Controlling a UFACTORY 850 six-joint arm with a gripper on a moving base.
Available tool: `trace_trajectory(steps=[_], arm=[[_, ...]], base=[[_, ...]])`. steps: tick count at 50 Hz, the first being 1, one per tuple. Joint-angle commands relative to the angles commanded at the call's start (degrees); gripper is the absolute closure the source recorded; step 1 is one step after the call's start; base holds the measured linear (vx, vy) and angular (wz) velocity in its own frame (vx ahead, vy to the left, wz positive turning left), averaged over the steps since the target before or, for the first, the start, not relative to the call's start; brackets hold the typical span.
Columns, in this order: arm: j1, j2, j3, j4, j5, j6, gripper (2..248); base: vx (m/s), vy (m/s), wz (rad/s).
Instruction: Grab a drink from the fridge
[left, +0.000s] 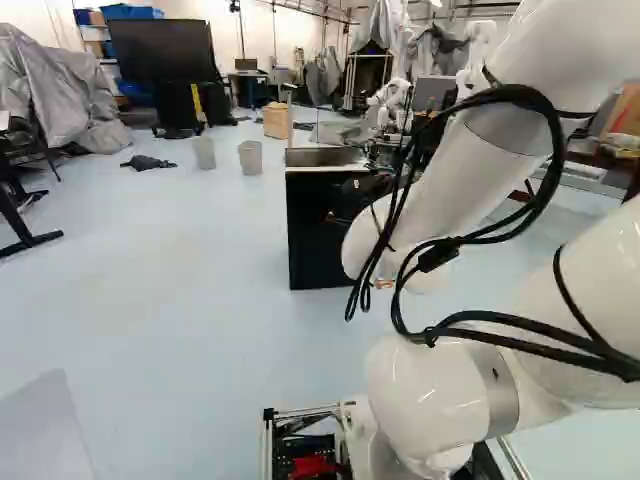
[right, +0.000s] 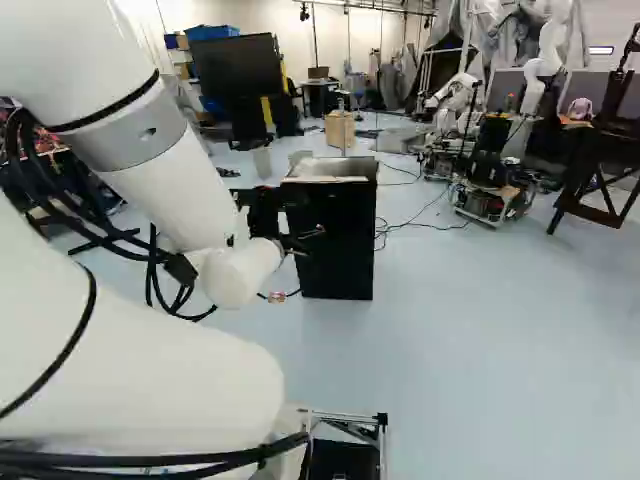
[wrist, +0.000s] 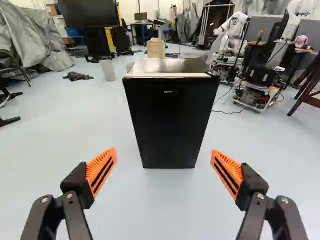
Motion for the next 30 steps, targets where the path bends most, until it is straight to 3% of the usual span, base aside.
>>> trace_trajectory(steps=[30], arm=[[0.0, 0.0, 0.0, 0.0, 0.0, 0.0, 3]], base=[[0.008, 0.0, -0.001]])
